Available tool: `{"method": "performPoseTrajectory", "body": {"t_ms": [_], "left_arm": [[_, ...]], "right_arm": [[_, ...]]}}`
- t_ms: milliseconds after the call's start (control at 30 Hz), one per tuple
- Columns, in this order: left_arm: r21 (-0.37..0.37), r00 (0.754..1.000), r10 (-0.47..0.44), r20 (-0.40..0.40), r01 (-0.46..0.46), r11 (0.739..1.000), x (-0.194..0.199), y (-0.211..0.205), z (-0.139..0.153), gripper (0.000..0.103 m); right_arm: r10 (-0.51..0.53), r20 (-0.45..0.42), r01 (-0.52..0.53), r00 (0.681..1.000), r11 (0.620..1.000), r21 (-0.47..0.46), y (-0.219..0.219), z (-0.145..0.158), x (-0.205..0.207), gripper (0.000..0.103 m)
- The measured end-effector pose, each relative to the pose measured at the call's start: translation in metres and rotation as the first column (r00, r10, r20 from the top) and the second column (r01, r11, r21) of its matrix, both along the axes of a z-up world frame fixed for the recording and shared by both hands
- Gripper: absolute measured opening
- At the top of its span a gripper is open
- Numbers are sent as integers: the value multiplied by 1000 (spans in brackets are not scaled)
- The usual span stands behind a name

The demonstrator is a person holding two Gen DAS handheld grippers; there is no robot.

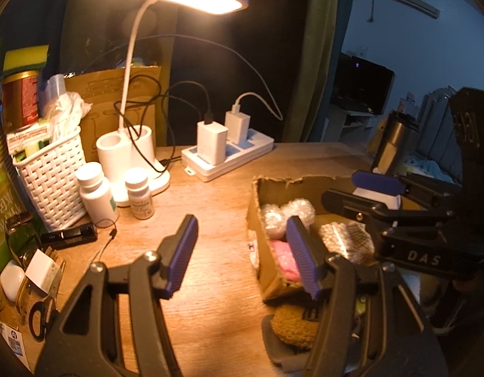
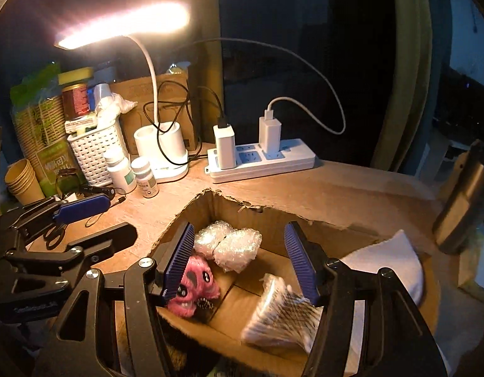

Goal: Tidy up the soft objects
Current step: 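Release the bubble wrap and pink plush into the box with both grippers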

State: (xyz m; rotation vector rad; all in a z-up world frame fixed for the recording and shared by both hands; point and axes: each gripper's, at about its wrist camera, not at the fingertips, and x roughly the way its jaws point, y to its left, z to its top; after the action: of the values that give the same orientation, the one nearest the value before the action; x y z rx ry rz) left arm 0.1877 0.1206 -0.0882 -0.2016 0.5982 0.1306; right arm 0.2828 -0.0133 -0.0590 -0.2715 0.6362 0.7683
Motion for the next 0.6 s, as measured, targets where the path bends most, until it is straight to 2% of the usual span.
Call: {"method": "performPoseTrajectory", "body": {"t_ms": [233,367,600], "left_arm": [[31,999,-42,21,41,999,-9,-18,2,62],[47,998,-62,29,60,997,-15,-26,2,72],[37,997,-63,37,61,997,-26,-30,-4,72]], "right_arm": [[-16,26,16,1000,1000,3,-19,6,-19,63],[-30,33,29,999,1000,11,-33,8,-30,63],[-41,40,40,998,999,15,-49,7,-48,63]]}}
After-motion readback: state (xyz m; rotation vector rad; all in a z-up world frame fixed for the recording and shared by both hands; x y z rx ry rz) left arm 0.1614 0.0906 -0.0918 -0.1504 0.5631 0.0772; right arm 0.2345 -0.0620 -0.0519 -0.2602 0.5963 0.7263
